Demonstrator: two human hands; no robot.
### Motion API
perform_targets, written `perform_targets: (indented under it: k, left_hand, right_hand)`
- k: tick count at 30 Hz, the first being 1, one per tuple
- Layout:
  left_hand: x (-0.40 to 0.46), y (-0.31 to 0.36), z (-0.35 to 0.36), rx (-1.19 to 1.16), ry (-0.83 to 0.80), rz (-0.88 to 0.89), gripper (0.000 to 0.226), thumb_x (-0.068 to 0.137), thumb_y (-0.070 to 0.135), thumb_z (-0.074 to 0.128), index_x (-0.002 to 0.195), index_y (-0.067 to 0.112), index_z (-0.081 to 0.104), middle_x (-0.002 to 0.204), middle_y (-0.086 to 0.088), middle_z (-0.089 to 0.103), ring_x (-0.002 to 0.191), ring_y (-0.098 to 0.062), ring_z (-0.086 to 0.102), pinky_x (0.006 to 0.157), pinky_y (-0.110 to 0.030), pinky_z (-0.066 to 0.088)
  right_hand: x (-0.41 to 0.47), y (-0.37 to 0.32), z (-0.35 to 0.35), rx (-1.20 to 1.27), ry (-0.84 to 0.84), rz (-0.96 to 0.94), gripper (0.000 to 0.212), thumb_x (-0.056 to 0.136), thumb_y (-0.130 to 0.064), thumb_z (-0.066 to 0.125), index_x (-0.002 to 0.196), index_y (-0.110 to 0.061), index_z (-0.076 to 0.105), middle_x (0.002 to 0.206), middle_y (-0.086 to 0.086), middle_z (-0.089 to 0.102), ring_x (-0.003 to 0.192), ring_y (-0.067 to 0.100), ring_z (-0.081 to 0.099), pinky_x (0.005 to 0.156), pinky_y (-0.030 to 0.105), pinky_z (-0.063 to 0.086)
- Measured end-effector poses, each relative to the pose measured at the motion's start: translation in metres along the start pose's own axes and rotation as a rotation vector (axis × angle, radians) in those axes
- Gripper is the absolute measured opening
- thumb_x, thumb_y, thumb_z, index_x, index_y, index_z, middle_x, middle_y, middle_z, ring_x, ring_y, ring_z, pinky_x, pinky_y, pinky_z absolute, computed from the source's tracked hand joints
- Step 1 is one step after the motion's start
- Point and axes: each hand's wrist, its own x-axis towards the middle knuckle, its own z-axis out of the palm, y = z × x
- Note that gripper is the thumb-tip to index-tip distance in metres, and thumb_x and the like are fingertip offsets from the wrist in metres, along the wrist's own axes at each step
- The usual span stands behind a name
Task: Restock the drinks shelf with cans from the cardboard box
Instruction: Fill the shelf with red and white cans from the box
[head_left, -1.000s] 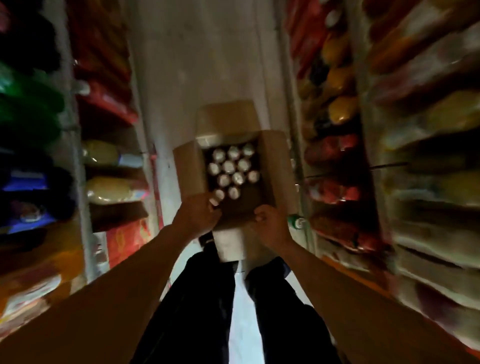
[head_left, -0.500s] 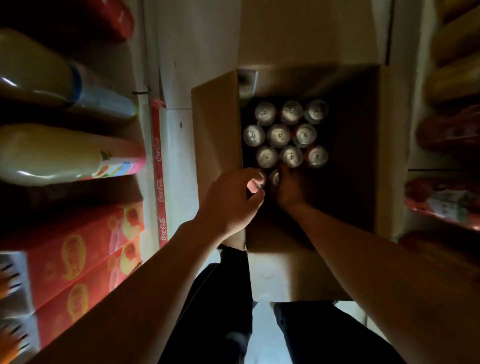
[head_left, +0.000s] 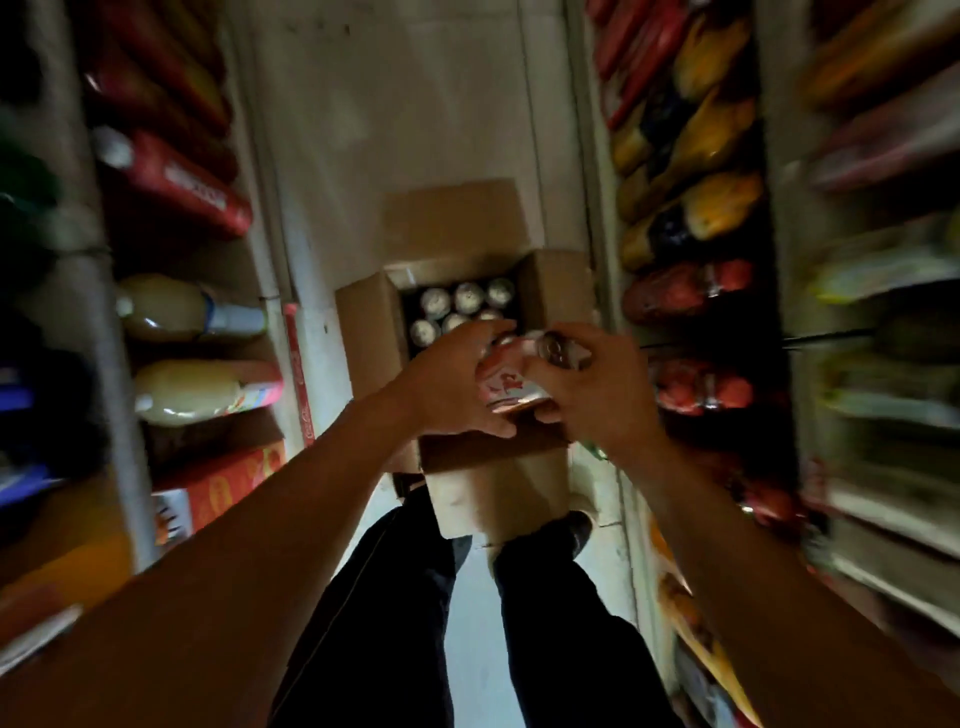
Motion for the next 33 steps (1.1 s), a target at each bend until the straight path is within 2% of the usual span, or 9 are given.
perform_targets:
  k: [3, 6, 10, 13, 16, 18, 22, 27, 33]
  left_hand:
    - [-0.041, 0.11, -0.053, 0.049, 0.107, 0.192, 0.073, 0.052, 0.026, 0.093, 0.117, 0.017, 0.06, 0.099, 0.013, 0.062, 0.088, -0.008, 0.063, 0.076, -0.012, 0.045]
    - [-0.08, 0.205, -0.099, -0.018, 0.173, 0.273, 0.059, 0.05, 0.025, 0.088, 0.103, 0.026, 0.062, 0.09, 0.011, 0.07, 0.077, -0.006, 0.068, 0.07, -0.028, 0.055]
    - [-0.132, 0.33, -0.131, -0.059, 0.189, 0.467, 0.059, 0.055, 0.033, 0.084, 0.11, 0.026, 0.062, 0.096, 0.007, 0.073, 0.089, -0.009, 0.07, 0.081, -0.037, 0.058]
    - [-0.167, 0.414, -0.136, -0.045, 0.146, 0.618, 0.045, 0.064, 0.017, 0.08, 0.103, 0.022, 0.059, 0.088, 0.007, 0.07, 0.08, -0.007, 0.068, 0.075, -0.03, 0.057]
    - [-0.194, 0.475, -0.125, -0.003, 0.105, 0.779, 0.05, 0.072, 0.003, 0.078, 0.109, 0.029, 0.055, 0.089, 0.018, 0.062, 0.08, 0.008, 0.06, 0.076, -0.018, 0.05]
    - [-0.207, 0.505, -0.114, -0.033, 0.014, 0.837, 0.059, 0.072, 0.0, 0.08, 0.116, 0.029, 0.053, 0.103, 0.017, 0.063, 0.093, 0.012, 0.062, 0.08, -0.012, 0.049]
    - [-0.218, 0.557, -0.073, 0.071, -0.076, 1.02, 0.08, 0.063, 0.03, 0.091, 0.13, 0.037, 0.047, 0.126, 0.012, 0.06, 0.117, -0.004, 0.059, 0.096, -0.033, 0.053]
    - [-0.21, 0.581, -0.016, 0.089, -0.09, 1.085, 0.072, 0.068, 0.019, 0.087, 0.131, 0.015, 0.051, 0.122, 0.005, 0.064, 0.114, -0.007, 0.061, 0.092, -0.024, 0.051]
    - [-0.203, 0.6, 0.048, 0.134, -0.011, 1.099, 0.064, 0.074, 0.026, 0.076, 0.128, 0.039, 0.045, 0.125, 0.016, 0.059, 0.119, -0.005, 0.057, 0.094, -0.014, 0.044]
  right_hand:
    - [-0.074, -0.123, -0.061, 0.049, 0.078, -0.074, 0.014, 0.077, -0.021, 0.081, 0.088, -0.024, 0.073, 0.077, -0.001, 0.073, 0.066, 0.007, 0.072, 0.05, 0.027, 0.057]
    - [-0.134, -0.209, -0.105, 0.093, 0.119, -0.176, 0.012, 0.081, -0.025, 0.079, 0.089, -0.028, 0.071, 0.073, -0.001, 0.072, 0.063, 0.017, 0.072, 0.048, 0.036, 0.059]
    - [-0.225, -0.284, -0.153, 0.076, 0.343, -0.389, 0.061, 0.066, -0.027, 0.091, 0.116, -0.03, 0.058, 0.096, -0.005, 0.072, 0.082, 0.009, 0.071, 0.072, 0.031, 0.059]
    - [-0.283, -0.319, -0.187, 0.138, 0.627, -0.475, 0.073, 0.059, -0.025, 0.095, 0.121, -0.021, 0.057, 0.1, -0.01, 0.072, 0.089, -0.003, 0.068, 0.078, 0.015, 0.054]
    - [-0.332, -0.33, -0.216, 0.142, 0.843, -0.532, 0.067, 0.058, -0.027, 0.094, 0.116, -0.022, 0.061, 0.096, -0.013, 0.073, 0.086, -0.004, 0.068, 0.076, 0.017, 0.055]
    - [-0.354, -0.331, -0.235, 0.15, 0.933, -0.547, 0.061, 0.057, -0.025, 0.093, 0.11, -0.027, 0.063, 0.092, -0.013, 0.073, 0.084, -0.003, 0.069, 0.075, 0.02, 0.056]
    - [-0.396, -0.314, -0.285, 0.116, 1.107, -0.538, 0.06, 0.056, -0.03, 0.093, 0.109, -0.031, 0.064, 0.09, -0.016, 0.073, 0.082, -0.006, 0.069, 0.072, 0.019, 0.057]
    - [-0.413, -0.277, -0.321, 0.12, 1.159, -0.47, 0.067, 0.056, -0.026, 0.092, 0.117, -0.026, 0.063, 0.091, -0.014, 0.072, 0.076, -0.006, 0.067, 0.065, 0.012, 0.05]
    - [-0.417, -0.22, -0.357, 0.12, 1.16, -0.318, 0.074, 0.05, -0.024, 0.095, 0.113, -0.03, 0.057, 0.096, -0.011, 0.071, 0.081, 0.0, 0.066, 0.069, 0.022, 0.054]
